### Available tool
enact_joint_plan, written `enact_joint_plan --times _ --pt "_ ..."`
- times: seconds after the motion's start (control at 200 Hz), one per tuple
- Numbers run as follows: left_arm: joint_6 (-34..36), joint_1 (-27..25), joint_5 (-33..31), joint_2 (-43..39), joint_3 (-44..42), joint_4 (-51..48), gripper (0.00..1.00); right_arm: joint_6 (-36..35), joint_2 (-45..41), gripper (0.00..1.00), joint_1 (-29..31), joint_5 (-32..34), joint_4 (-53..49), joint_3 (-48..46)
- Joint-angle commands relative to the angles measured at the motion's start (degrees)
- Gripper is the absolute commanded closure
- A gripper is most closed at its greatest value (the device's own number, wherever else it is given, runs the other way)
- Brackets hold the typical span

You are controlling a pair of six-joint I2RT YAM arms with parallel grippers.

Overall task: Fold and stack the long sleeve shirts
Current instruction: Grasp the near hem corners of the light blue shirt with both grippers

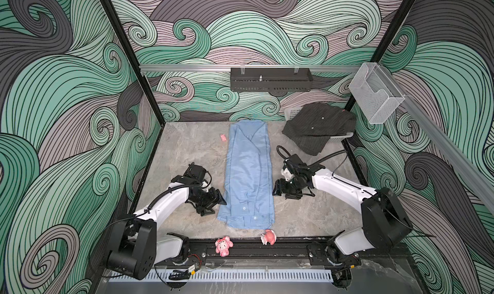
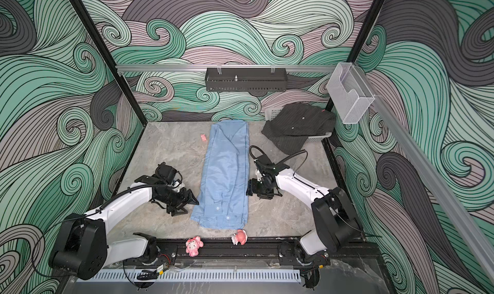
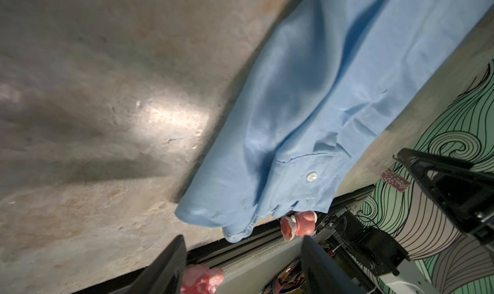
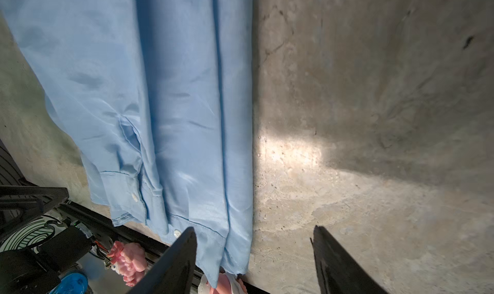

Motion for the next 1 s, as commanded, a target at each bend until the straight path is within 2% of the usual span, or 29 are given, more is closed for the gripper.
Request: enact_joint_plan --times 0.0,0.255,0.42,0.52,0.645,0.685,0.786,0.891,0.991 --pt "-2.0 -0.46 1.79 -0.93 -1.07 4.81 0.35 3.33 -1.25 0.31 0.72 -0.44 3.97 -2.23" --pt "-5.8 -2.91 2.02 1.8 -4.81 12.09 0.47 3.57 0.11 0.33 2.13 -0.47 4.9 -2.73" --pt "-5.65 -3.02 -0.09 3.69 -5.18 13.22 0.58 3.42 0.19 0.34 2.31 -0.3 4.92 -3.23" --pt "-4.93 -3.01 -0.72 5.61 -4.4 13.47 0.71 3.13 0.62 0.35 2.4 -0.37 4.86 -3.51" --pt "-3.52 -3.12 -0.98 6.23 -3.91 11.96 0.96 3.24 1.12 0.36 2.75 -0.57 5.14 -4.13" --pt "-3.33 -3.1 -1.0 5.28 -4.11 11.0 1.0 3.22 1.1 0.36 2.8 -0.5 5.22 -4.37" --pt "-3.42 -3.33 -0.6 0.13 -5.08 7.42 1.0 3.53 0.97 0.36 2.93 -0.68 5.69 -4.85" --pt "-7.47 -6.27 -0.7 -6.78 -6.08 5.89 1.0 3.79 0.73 0.36 3.12 -0.77 5.48 -5.02" --pt "-8.95 -6.63 -2.16 -10.57 -6.88 3.54 1.0 3.84 0.4 0.36 3.48 -0.6 5.44 -5.1"
